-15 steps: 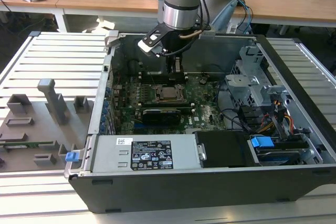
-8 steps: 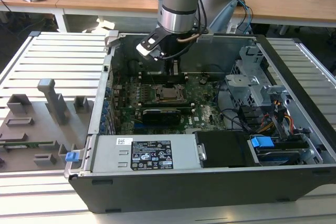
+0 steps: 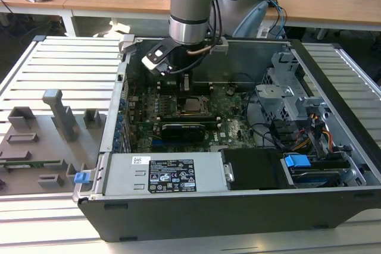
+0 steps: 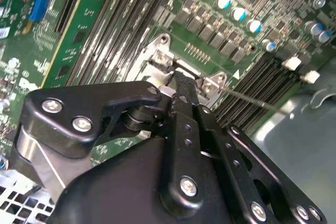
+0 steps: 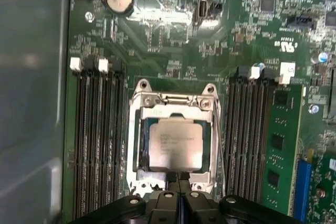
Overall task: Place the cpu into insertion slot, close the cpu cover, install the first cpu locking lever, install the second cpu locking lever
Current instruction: 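Close the cpu cover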
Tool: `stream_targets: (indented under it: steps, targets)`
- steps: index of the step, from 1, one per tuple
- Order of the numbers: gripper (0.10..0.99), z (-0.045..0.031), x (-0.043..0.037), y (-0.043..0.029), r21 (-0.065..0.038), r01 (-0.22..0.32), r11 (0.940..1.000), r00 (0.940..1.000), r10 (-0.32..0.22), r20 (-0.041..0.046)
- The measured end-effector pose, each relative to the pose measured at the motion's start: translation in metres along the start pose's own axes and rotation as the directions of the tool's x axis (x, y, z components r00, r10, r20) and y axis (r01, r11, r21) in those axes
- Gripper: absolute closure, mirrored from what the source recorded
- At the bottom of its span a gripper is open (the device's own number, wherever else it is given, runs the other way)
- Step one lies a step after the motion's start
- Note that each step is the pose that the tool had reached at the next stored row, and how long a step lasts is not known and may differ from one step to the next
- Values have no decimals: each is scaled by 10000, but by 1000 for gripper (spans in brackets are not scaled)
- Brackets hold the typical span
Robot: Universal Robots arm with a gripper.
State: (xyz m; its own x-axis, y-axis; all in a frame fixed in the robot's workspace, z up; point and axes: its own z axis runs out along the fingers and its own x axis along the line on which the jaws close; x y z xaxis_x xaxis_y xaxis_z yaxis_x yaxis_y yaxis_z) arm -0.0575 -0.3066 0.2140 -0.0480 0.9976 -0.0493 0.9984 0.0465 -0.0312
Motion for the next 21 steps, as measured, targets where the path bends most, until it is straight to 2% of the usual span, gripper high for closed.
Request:
stream_targets:
  steps: [3, 11, 13, 18, 21]
  targets:
    - [980, 44, 4, -43, -1, 0, 10000, 10000, 0, 0]
    - [980, 83, 7, -50, -1, 29, 10000, 10000, -29, 2]
    - [980, 83, 6, -26, -4, 44, 10000, 10000, -44, 1]
    - [980, 78, 1, 87, -2, 46, 10000, 10000, -46, 3]
    - [980, 28, -2, 111, -2, 46, 10000, 10000, -46, 2]
